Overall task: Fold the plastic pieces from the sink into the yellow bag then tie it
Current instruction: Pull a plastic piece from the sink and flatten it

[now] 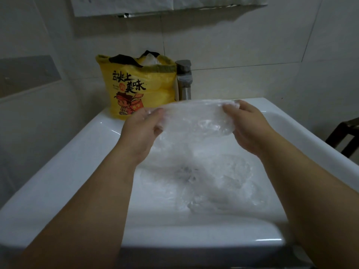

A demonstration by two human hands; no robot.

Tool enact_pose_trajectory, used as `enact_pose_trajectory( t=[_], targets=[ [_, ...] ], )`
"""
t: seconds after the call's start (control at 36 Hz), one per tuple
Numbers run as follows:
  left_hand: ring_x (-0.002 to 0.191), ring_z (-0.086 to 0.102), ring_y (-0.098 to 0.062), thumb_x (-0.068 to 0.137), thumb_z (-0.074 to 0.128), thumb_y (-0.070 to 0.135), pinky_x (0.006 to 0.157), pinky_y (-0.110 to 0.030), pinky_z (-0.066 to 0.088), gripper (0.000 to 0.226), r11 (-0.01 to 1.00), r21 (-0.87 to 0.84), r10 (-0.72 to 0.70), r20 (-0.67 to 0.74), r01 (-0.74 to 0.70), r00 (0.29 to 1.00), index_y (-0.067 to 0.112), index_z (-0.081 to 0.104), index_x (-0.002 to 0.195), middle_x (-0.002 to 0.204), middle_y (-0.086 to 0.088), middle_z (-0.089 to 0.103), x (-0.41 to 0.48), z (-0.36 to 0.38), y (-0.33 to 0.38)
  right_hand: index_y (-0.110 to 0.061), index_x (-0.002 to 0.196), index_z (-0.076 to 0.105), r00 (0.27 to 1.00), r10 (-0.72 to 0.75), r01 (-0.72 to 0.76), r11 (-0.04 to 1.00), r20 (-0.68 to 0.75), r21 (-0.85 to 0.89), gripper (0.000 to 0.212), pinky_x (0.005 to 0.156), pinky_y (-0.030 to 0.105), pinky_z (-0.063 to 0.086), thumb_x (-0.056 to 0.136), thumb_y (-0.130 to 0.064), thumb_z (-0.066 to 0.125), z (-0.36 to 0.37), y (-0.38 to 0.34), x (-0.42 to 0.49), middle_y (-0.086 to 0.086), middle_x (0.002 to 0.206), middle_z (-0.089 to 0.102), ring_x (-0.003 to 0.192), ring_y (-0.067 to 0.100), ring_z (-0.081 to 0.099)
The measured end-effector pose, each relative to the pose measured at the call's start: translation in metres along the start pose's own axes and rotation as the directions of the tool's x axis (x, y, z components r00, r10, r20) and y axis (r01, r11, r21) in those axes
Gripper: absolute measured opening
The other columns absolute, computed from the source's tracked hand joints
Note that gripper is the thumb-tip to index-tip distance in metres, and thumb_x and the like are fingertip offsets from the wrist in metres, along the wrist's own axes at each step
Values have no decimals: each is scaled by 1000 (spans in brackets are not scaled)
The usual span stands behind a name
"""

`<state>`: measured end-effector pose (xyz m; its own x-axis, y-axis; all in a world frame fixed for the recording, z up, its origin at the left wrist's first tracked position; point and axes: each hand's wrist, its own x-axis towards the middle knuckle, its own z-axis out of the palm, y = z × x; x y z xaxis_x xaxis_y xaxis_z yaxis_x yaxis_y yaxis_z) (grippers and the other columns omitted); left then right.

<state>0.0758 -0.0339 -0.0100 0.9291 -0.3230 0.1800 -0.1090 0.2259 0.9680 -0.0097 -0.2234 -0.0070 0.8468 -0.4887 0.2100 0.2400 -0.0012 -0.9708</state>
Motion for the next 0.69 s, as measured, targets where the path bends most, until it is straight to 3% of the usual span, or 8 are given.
enact_pose_trajectory(
  t=[0.08, 0.14, 0.22, 0.28, 0.36, 0.5, 0.58, 0.69],
  targets=[
    [65, 60, -6, 99, 51, 8, 69, -22, 57, 8, 997, -75, 18, 5, -18, 1000, 9, 56, 94, 75, 0, 62, -2, 3, 2, -10, 96, 58, 1000, -25, 26, 996, -12, 83, 12, 75, 31, 55, 100, -15, 49, 0, -1, -2, 8, 94, 64, 85, 20, 64],
    [51, 54, -1, 98, 52, 8, 57, -17, 53, 14, 997, -77, 17, -36, -19, 999, 14, 54, 85, 59, 6, 58, -2, 3, 2, -11, 99, 59, 991, -106, 95, 989, -85, -117, 13, 81, 42, 56, 99, -22, 52, -2, 1, 0, 11, 96, 63, 89, 27, 63],
    [51, 53, -2, 95, 59, 6, 55, -16, 51, 14, 1000, -6, -2, -99, 2, 995, 15, 54, 84, 52, 7, 56, 0, -2, 2, -15, 87, 56, 956, -259, 200, 920, -138, -336, 13, 65, 31, 47, 95, -25, 57, -5, 3, 2, -1, 77, 55, 71, 16, 53],
    [70, 58, -5, 90, 66, 7, 66, -21, 53, 15, 995, 95, -9, -143, 23, 990, 13, 57, 100, 77, 4, 63, 1, -7, 0, -15, 88, 56, 947, -298, 236, 898, -118, -370, 11, 59, 24, 42, 94, -24, 60, -7, 2, 3, -5, 73, 53, 65, 10, 49],
    [113, 50, -9, 82, 75, 21, 89, -25, 42, 59, 922, 387, 98, -207, -10, 974, 20, 48, 134, 125, 6, 51, 3, -12, -3, -16, 97, 58, 960, -276, 233, 892, -57, -388, 11, 65, 24, 48, 90, -22, 65, -10, 0, 1, -5, 83, 59, 74, 10, 57],
    [118, 50, -8, 72, 78, 42, 81, -18, 42, 79, 872, 477, 113, 18, -108, 993, 25, 45, 141, 128, 8, 52, -7, -5, 2, -22, 108, 56, 983, -179, 184, 918, 46, -352, 26, 80, 29, 53, 86, -21, 70, -7, 0, -2, 7, 108, 65, 95, 22, 64],
    [101, 57, -6, 69, 83, 29, 65, -14, 45, 53, 812, 582, -81, 192, -47, 978, 23, 63, 119, 105, 12, 61, -14, -2, 0, -22, 116, 54, 992, -115, 122, 948, 44, -292, 35, 87, 36, 55, 86, -21, 70, -6, -3, -3, 12, 115, 63, 98, 26, 65],
    [59, 59, -6, 70, 83, 16, 56, -18, 46, 15, 820, 571, -209, 255, 27, 944, 17, 71, 79, 63, 10, 65, -16, -5, -3, -14, 135, 45, 990, 130, -133, 989, 54, 65, 73, 86, 47, 56, 72, -37, 73, -4, -10, -7, 13, 126, 58, 104, 29, 65]
  ],
)
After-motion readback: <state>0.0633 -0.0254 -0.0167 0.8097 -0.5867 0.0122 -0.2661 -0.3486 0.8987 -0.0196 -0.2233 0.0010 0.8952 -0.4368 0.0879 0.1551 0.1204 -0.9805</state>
